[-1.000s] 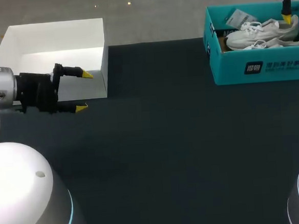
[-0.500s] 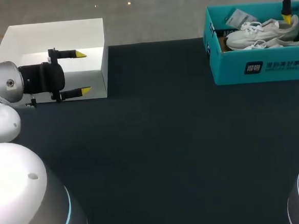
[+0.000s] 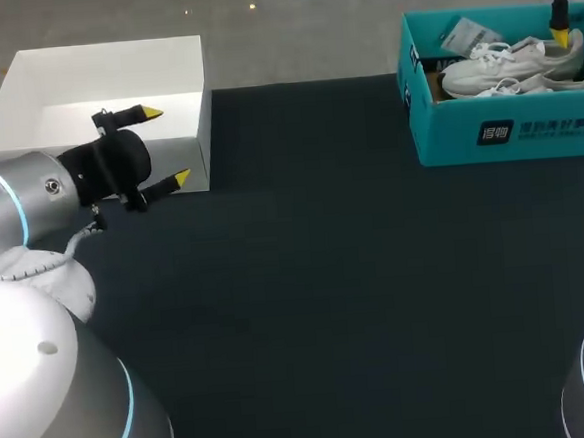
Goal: Take the shoe out of the shoebox, open the shoe tongue, remove and reinsert the insole, then place the shoe into the shoebox
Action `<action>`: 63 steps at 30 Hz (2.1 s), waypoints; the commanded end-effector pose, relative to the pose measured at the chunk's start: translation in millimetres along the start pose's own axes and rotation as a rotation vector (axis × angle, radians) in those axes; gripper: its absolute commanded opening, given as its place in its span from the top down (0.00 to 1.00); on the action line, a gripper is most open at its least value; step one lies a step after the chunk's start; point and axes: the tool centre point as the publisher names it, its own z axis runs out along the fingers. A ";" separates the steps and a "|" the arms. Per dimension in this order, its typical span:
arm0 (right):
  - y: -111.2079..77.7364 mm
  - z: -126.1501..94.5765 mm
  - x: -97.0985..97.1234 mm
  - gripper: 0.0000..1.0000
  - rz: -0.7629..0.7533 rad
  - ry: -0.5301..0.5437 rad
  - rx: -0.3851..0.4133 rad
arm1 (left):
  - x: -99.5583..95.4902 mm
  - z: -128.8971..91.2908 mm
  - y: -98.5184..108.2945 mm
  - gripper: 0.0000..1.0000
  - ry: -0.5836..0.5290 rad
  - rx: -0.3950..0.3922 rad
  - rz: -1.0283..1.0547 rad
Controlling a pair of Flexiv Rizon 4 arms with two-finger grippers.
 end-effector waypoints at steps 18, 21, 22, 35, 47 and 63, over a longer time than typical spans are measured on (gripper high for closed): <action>-2.4 1.3 1.1 0.00 0.000 -0.003 -0.006 | -18.3 27.7 -0.8 0.00 0.034 -0.275 -0.318; -2.4 1.3 1.1 0.00 0.000 -0.003 -0.006 | -25.4 39.0 5.4 0.00 0.036 -0.349 -0.367; -2.4 1.3 1.1 0.00 0.000 -0.003 -0.006 | -27.9 42.9 7.0 0.00 0.048 -0.369 -0.393; -2.4 1.3 1.1 0.00 0.000 -0.003 -0.006 | -41.5 41.0 12.2 0.00 0.212 -0.538 -0.393; -2.4 1.3 1.1 0.00 0.000 -0.003 -0.006 | -41.5 41.0 12.2 0.00 0.212 -0.538 -0.393; -22.6 7.0 16.9 0.00 0.026 0.075 -0.087 | -48.4 4.7 38.7 0.00 0.540 -0.882 -0.949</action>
